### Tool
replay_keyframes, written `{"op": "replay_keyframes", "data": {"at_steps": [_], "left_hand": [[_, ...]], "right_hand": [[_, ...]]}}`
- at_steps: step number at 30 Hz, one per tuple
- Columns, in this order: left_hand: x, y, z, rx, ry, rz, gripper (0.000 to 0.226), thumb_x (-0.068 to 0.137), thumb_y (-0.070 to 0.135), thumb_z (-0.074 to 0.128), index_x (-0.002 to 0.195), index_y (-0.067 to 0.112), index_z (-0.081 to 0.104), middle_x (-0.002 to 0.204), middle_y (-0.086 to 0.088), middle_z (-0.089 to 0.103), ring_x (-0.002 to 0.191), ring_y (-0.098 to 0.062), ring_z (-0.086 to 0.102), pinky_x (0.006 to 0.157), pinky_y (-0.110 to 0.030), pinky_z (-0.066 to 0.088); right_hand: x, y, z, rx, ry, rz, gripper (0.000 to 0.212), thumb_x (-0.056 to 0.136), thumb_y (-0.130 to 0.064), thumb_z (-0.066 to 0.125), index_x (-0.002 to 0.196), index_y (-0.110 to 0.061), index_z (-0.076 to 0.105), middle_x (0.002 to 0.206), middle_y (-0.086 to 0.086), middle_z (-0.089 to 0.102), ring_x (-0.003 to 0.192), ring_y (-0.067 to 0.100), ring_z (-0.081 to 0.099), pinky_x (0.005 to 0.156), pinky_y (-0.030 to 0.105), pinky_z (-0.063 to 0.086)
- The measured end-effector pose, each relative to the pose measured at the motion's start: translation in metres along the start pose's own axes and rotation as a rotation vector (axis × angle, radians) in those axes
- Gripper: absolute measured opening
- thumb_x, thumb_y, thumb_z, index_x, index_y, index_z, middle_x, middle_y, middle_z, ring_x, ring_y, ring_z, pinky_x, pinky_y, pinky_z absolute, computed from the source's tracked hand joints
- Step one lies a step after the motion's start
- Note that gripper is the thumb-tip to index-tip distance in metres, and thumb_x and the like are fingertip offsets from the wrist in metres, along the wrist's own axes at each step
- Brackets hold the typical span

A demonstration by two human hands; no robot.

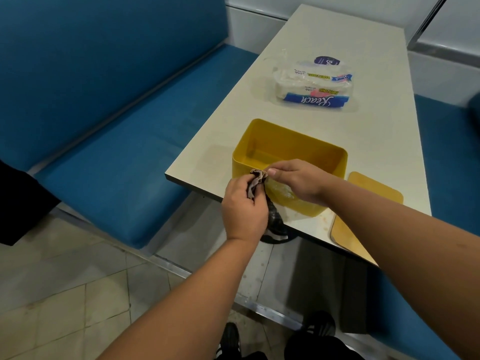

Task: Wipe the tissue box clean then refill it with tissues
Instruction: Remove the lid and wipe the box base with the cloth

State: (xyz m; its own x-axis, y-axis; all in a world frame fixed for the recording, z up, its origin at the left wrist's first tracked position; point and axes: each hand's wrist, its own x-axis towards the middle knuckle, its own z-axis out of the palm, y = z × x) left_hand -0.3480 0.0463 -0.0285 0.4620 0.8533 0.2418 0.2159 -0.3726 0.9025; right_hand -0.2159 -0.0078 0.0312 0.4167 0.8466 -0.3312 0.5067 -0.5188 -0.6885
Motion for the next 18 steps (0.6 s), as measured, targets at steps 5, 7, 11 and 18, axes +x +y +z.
{"op": "replay_keyframes", "data": {"at_steps": [5, 7, 11, 18], "left_hand": [[-0.002, -0.002, 0.007, 0.008, 0.008, 0.026, 0.016, 0.09, 0.015, 0.064, 0.104, 0.011, 0.07, 0.097, -0.001, 0.064, 0.085, -0.013, 0.058, 0.076, -0.023, 0.049], [0.003, -0.004, 0.006, 0.004, 0.065, -0.009, 0.016, 0.09, 0.016, 0.063, 0.104, 0.012, 0.07, 0.096, -0.001, 0.064, 0.085, -0.013, 0.058, 0.076, -0.026, 0.05], [0.002, -0.002, 0.008, 0.006, -0.023, 0.078, 0.015, 0.09, 0.017, 0.064, 0.102, 0.011, 0.07, 0.095, 0.0, 0.065, 0.083, -0.013, 0.059, 0.074, -0.021, 0.048], [0.016, -0.018, -0.007, 0.033, 0.068, -0.038, 0.016, 0.09, 0.017, 0.063, 0.104, 0.01, 0.068, 0.097, 0.0, 0.062, 0.084, -0.011, 0.055, 0.072, -0.014, 0.042]], "right_hand": [[0.0, 0.001, -0.001, 0.027, 0.015, -0.002, 0.033, 0.101, -0.034, 0.043, 0.118, -0.016, 0.064, 0.122, 0.001, 0.063, 0.116, 0.018, 0.054, 0.104, 0.038, 0.039], [0.0, 0.001, -0.001, 0.014, 0.019, 0.004, 0.037, 0.101, -0.035, 0.042, 0.126, -0.015, 0.06, 0.13, 0.002, 0.058, 0.121, 0.018, 0.05, 0.103, 0.033, 0.036], [0.0, 0.0, -0.002, 0.012, 0.017, -0.005, 0.035, 0.101, -0.035, 0.041, 0.124, -0.017, 0.061, 0.128, 0.002, 0.06, 0.12, 0.018, 0.051, 0.104, 0.035, 0.037], [0.0, 0.001, -0.001, -0.046, 0.023, 0.018, 0.044, 0.101, -0.042, 0.038, 0.136, -0.019, 0.051, 0.14, 0.004, 0.051, 0.128, 0.022, 0.045, 0.106, 0.037, 0.034]]}}
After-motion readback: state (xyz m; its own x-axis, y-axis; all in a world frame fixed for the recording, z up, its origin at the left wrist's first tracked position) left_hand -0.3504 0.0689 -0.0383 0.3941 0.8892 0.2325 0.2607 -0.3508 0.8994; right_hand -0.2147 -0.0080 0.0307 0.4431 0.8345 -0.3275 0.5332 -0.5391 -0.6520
